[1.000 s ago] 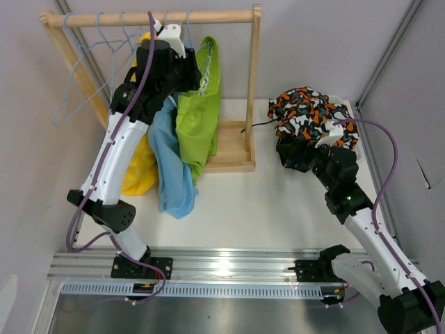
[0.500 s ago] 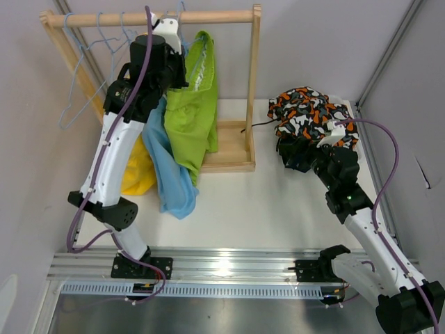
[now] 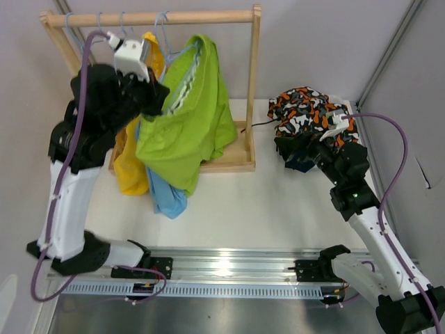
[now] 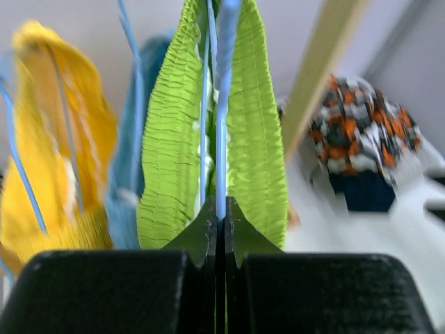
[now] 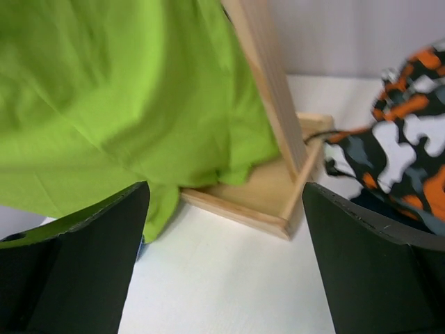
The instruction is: Remove the shorts from the hanger
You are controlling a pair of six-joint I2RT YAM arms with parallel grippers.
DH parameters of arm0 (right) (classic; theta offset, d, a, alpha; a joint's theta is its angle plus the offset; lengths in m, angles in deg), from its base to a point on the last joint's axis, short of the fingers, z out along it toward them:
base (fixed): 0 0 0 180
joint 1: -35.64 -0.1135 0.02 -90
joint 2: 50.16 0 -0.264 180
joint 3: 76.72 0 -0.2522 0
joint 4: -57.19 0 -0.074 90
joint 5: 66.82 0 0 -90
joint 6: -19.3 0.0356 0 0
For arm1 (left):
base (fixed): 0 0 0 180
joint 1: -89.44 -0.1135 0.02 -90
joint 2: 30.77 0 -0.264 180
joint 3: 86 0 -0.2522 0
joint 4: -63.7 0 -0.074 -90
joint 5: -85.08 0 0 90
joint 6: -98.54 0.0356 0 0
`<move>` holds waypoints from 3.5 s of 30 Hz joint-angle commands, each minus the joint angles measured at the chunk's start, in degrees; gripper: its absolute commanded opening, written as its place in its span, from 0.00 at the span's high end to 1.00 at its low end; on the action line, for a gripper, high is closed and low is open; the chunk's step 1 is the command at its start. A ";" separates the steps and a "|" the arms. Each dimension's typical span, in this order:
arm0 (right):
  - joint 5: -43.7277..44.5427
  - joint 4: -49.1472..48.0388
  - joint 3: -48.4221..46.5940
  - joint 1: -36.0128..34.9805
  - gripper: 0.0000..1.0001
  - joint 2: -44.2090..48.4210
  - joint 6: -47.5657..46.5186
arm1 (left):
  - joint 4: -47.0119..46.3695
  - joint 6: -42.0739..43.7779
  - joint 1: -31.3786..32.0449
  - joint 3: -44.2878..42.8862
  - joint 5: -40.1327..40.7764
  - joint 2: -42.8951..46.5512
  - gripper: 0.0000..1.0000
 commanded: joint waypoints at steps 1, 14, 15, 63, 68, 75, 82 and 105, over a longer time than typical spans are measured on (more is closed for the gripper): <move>-8.23 -4.90 -4.28 -0.61 0.01 1.22 -0.37 | -3.80 1.06 2.21 15.53 -7.93 11.61 1.00; -10.35 -4.64 -13.95 -10.71 0.01 -2.47 -0.38 | 2.35 -1.39 3.01 21.07 -28.75 26.67 1.00; -9.65 -4.90 -13.34 -11.50 0.01 -2.56 -0.29 | 1.56 -1.83 3.01 20.29 -30.25 26.93 1.00; -10.75 -11.22 -5.97 5.81 1.00 -1.86 7.60 | 3.93 -3.86 7.58 22.04 -23.95 28.79 1.00; -12.21 -6.97 -6.21 -12.26 1.00 -1.32 0.62 | -3.18 -6.84 7.58 21.60 -16.21 25.54 1.00; 4.02 5.09 -23.50 -22.85 1.00 -4.22 -9.33 | 12.53 -10.89 8.72 10.87 10.06 10.06 1.00; 3.02 12.76 -60.41 -5.90 1.00 -22.31 -11.90 | 7.35 -14.32 13.28 23.08 9.73 17.00 1.00; 17.94 -14.39 -18.29 18.99 1.00 -28.32 -7.06 | 2.78 -11.25 14.79 19.16 16.84 5.42 1.00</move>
